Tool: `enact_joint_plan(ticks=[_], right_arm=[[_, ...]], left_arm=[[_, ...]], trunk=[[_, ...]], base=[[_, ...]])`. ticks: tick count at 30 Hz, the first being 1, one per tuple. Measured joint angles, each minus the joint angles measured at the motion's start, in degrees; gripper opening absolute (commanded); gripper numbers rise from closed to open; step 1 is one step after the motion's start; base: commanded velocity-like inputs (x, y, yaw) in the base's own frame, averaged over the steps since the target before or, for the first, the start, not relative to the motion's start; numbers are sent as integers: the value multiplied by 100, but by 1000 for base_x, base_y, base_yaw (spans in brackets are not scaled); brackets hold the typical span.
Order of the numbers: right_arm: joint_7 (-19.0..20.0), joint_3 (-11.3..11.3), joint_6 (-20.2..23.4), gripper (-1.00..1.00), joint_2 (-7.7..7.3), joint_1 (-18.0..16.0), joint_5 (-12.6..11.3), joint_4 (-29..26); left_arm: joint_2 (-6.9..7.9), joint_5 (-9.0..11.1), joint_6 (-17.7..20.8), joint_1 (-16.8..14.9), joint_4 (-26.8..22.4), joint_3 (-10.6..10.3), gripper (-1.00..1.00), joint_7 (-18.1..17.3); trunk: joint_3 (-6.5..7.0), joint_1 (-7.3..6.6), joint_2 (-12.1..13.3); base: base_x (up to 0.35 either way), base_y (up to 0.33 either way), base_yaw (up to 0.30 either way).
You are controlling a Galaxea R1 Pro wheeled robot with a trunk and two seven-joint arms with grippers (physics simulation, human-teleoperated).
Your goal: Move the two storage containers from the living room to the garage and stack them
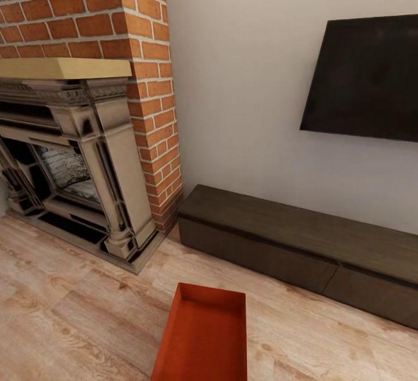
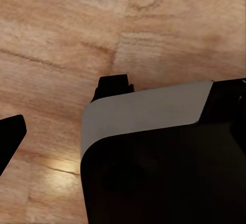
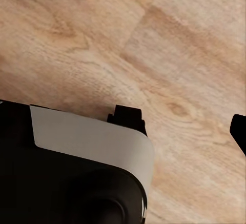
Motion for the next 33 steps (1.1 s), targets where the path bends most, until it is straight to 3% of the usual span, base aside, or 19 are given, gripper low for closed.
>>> enact_joint_plan(ticks=[6, 8, 9, 11, 14, 19, 24, 26, 28, 30, 33], right_arm=[[12, 0, 56, 100, 21, 0, -9, 14], [0, -10, 206, 100, 43, 0, -26, 16], [-73, -13, 671, 100, 72, -3, -46, -1], [-247, -4, 1561, 100, 121, -47, -74, -37], [-350, -10, 2159, 100, 186, -159, -74, -142], [-668, -10, 2374, 100, 419, -468, -85, -267], [-1182, -20, 2425, 100, 680, -1050, -116, -283], [-1255, -26, 2445, 100, 773, -1270, -127, -279], [-1306, -29, 2646, 100, 850, -1586, -129, -276], [-1320, -29, 3265, 100, 907, -2021, -127, -277], [-1307, -42, 3922, 100, 932, -2498, -368, -287]], left_arm=[[-1, -2, 27, 4, 4, -1, 100, -8], [-1, 1, 32, 2, 6, -1, 100, 0], [-1, 3, 82, 2, 8, 0, 100, 7], [8, 4, 410, -1, 0, 0, 100, 7], [54, 4, 903, -9, -203, 5, 100, -5], [102, 9, 1500, -21, -932, 27, 100, -3], [179, 12, 2613, -199, -1794, 55, 100, -2], [220, 15, 2904, -354, -2000, 159, 100, -3], [225, 16, 3106, -639, -2126, 457, 100, -2], [222, 16, 3322, -1084, -2159, 888, 100, -1], [221, 30, 3866, -1569, -2201, 1229, 100, -10]], trunk=[[-108, 132, -241], [-144, 176, -321], [-162, 198, -361], [-198, 242, -441], [-251, 308, -562], [-340, 417, -762], [-429, 527, -963], [-466, 571, -1043], [-502, 615, -1123], [-537, 659, -1203], [-591, 725, -1324]], base=[[0, 0, 0], [0, 0, 0], [0, 0, 0], [0, 0, 0], [0, 0, 0], [0, 0, 0], [0, 0, 0], [0, 0, 0], [0, 0, 0], [0, 0, 0], [0, 0, 0]])
